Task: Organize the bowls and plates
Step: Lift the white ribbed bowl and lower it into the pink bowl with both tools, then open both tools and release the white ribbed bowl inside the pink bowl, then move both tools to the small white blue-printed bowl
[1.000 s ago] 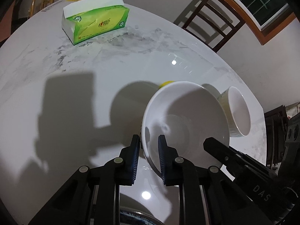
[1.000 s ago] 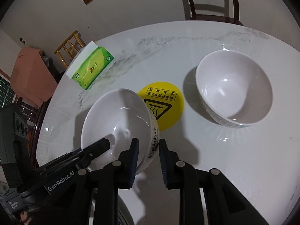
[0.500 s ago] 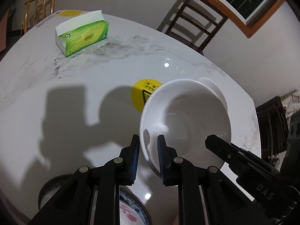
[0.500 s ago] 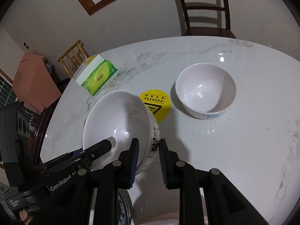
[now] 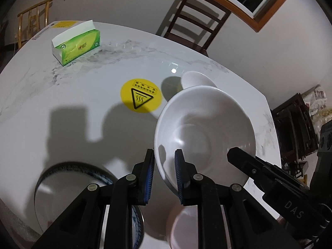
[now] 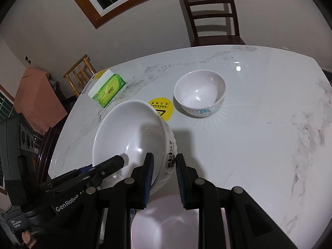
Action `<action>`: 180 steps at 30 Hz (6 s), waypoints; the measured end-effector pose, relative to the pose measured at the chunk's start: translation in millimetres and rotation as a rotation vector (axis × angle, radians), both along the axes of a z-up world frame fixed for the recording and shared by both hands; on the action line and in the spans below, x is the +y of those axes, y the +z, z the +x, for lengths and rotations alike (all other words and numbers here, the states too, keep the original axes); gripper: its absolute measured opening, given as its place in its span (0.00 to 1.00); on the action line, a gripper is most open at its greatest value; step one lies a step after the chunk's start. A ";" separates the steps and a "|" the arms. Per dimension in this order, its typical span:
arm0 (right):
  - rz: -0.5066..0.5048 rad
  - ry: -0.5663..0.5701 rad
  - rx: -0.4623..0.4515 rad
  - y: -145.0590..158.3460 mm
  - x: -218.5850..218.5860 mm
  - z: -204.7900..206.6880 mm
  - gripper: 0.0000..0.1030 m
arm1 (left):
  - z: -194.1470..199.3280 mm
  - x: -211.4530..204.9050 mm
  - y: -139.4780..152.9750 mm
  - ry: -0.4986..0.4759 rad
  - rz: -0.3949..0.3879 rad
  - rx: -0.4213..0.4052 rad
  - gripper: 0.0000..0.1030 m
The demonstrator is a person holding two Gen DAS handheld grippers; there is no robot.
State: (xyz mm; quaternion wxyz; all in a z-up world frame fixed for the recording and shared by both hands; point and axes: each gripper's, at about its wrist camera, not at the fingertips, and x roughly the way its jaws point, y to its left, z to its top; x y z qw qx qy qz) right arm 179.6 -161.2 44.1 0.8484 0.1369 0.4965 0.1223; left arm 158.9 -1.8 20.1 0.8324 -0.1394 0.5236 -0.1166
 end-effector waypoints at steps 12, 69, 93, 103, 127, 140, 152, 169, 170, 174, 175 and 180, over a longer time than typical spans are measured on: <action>0.001 -0.033 0.010 -6.6 -13.6 -46.0 0.22 | -49.5 -18.5 8.8 -0.030 0.014 -0.007 0.16; -0.035 -0.111 0.179 -75.1 -16.8 -83.3 0.24 | -94.9 -67.6 -33.4 -0.130 0.173 0.034 0.21; -0.017 -0.148 0.194 -75.8 -24.1 -83.5 0.24 | -90.5 -72.1 -33.8 -0.153 0.170 0.033 0.29; -0.012 -0.155 0.190 -73.2 -25.4 -85.2 0.23 | -89.5 -75.0 -31.2 -0.174 0.189 0.024 0.31; -0.028 -0.168 0.110 -52.8 -34.8 -87.0 0.24 | -92.7 -75.9 -3.5 -0.176 0.321 -0.164 0.64; -0.050 -0.122 0.072 -43.4 -39.5 -72.9 0.24 | -85.4 -71.1 -5.1 -0.170 0.333 -0.164 0.65; -0.068 -0.115 0.042 -36.2 -50.2 -39.8 0.24 | -59.6 -67.2 -9.3 -0.165 0.363 -0.142 0.65; -0.057 -0.084 0.042 -47.4 -74.4 38.3 0.24 | 21.0 -52.8 -20.6 -0.120 0.305 -0.041 0.64; -0.046 -0.080 0.038 -47.4 -75.6 43.9 0.24 | 26.6 -51.8 -20.7 -0.111 0.298 -0.040 0.64; 0.008 -0.077 0.029 -50.6 -80.4 66.7 0.24 | 48.1 -51.6 -23.8 -0.096 0.264 -0.025 0.64; 0.016 -0.077 0.029 -51.3 -81.4 69.9 0.24 | 53.3 -52.4 -24.7 -0.092 0.256 -0.022 0.64; 0.012 -0.076 0.019 -55.5 -80.8 96.8 0.24 | 78.7 -55.0 -28.0 -0.076 0.204 -0.013 0.62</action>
